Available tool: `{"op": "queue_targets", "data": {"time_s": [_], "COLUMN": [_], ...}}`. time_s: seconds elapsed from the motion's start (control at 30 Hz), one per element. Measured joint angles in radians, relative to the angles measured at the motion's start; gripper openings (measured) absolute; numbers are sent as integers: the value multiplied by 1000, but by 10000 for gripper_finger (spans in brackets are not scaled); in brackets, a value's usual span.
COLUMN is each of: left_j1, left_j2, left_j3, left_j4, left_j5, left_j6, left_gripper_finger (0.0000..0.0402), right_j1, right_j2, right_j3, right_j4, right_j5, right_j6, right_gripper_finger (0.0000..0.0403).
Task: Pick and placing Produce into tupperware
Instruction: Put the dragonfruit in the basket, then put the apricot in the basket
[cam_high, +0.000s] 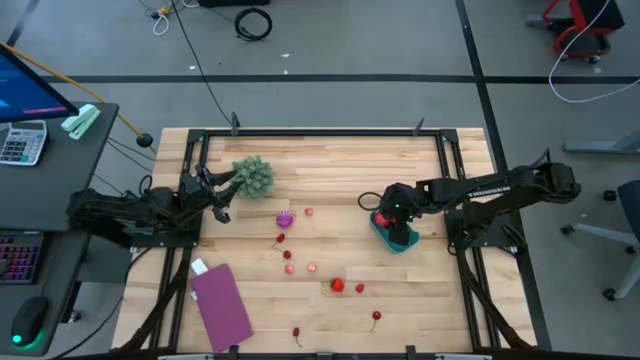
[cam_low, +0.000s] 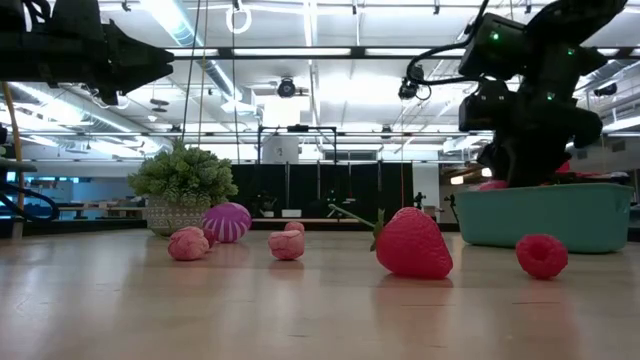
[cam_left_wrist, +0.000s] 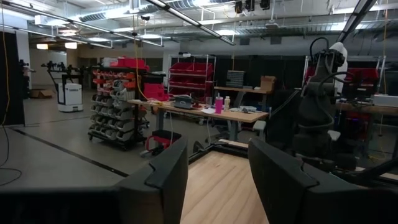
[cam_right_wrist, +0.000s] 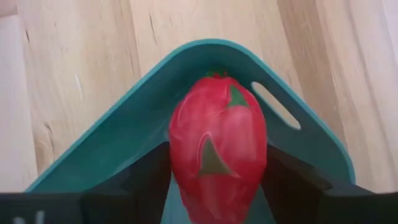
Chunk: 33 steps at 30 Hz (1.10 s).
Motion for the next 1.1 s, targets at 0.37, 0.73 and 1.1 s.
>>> {"op": "queue_targets", "data": {"time_s": [0.37, 0.73, 1.1], "left_j1": [0, 0, 0], "left_j2": [0, 0, 0], "left_j3": [0, 0, 1], "left_j4": [0, 1, 6], "left_j5": [0, 0, 0], "left_j6": [0, 0, 0], "left_gripper_finger": [172, 175, 183], "right_j1": [0, 0, 19], "right_j2": [-51, -71, 249], "right_j3": [80, 229, 228], "right_j4": [-126, 197, 559], "right_j5": [0, -28, -75], "right_j6": [-4, -234, -320], "right_gripper_finger": [272, 268, 277]}}
